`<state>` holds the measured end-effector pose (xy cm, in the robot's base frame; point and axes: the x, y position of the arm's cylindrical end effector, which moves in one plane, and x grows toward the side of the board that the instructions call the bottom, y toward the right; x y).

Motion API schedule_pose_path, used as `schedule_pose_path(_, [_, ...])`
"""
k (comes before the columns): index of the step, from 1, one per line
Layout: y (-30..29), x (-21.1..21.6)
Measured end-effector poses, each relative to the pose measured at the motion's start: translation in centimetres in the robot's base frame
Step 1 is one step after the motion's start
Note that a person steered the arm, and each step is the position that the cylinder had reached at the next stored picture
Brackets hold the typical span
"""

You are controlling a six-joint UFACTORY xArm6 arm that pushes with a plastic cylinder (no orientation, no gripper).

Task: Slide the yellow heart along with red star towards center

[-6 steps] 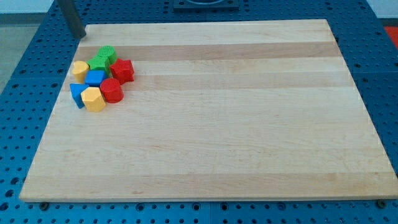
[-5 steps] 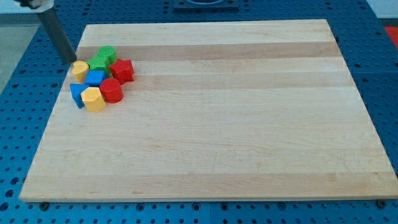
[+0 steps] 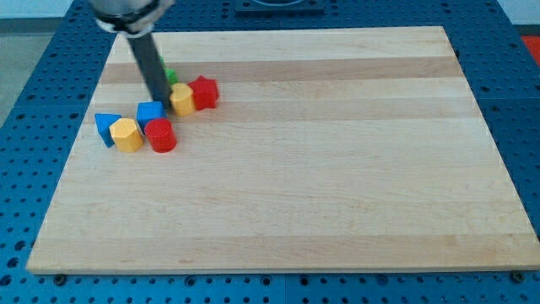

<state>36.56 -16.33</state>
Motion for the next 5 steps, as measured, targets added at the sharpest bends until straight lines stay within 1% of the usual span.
schedule_pose_path(2, [1.6,0.0])
schedule_pose_path(3, [5.5,-0.3])
schedule_pose_path(4, [5.6,-0.3])
schedule_pose_path(5, [7.4,3.0])
